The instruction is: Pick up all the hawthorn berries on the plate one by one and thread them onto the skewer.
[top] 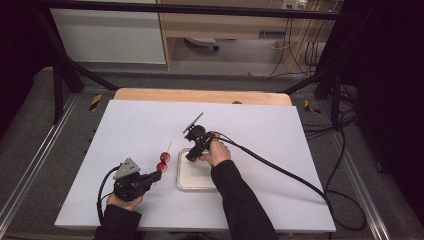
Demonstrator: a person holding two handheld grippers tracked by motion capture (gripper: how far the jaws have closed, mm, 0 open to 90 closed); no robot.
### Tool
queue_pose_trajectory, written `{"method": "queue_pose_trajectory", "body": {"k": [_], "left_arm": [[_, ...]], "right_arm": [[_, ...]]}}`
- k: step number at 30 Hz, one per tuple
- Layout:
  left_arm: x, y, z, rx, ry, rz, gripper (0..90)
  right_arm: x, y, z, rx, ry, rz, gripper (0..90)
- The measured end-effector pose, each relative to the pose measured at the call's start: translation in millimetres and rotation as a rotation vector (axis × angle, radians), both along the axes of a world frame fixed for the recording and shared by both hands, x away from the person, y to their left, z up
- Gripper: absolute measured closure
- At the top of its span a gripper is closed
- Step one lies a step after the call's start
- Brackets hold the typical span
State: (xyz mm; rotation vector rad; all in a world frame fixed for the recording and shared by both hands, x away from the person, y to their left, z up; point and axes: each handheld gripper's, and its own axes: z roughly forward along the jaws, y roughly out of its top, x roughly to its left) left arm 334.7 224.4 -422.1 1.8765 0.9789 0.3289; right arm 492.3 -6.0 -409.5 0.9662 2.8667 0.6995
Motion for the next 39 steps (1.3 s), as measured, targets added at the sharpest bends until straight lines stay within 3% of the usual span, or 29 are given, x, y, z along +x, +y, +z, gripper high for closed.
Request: {"method": "queue_pose_trajectory", "body": {"k": [3,8,16,22,28,34,39], "left_arm": [[-0.4,-0.5,0.2,0.001,0.000,-0.003,87.8],[-0.8,-1.7,0.2,0.007,-0.001,-0.005,87.9],[-1.4,-3.6,0.1,0.012,0.002,-0.010,87.8],[-2.8,-3.7,1.4,0.007,-0.003,-0.011,87.9],[-6.1,-6.9,3.5,0.001,-0.019,-0.018,87.9],[-9.3,-12.4,4.9,-0.001,-0.028,-0.029,87.9],[-11.3,-17.6,4.9,0.004,-0.032,-0.040,87.9]], "right_arm": [[2.1,1.2,-3.4,-0.023,0.009,0.010,49.4],[3.1,2.0,-6.4,-0.017,0.016,0.026,53.6],[2.4,2.5,-7.2,-0.024,0.038,0.006,61.0],[-6.4,-2.4,5.3,0.022,0.017,-0.013,61.3],[-21.6,-22.5,25.3,0.184,0.026,-0.109,61.4],[-45.8,-56.2,33.3,0.413,-0.004,-0.187,61.5],[-64.8,-78.1,30.6,0.596,-0.034,-0.238,61.6]]}}
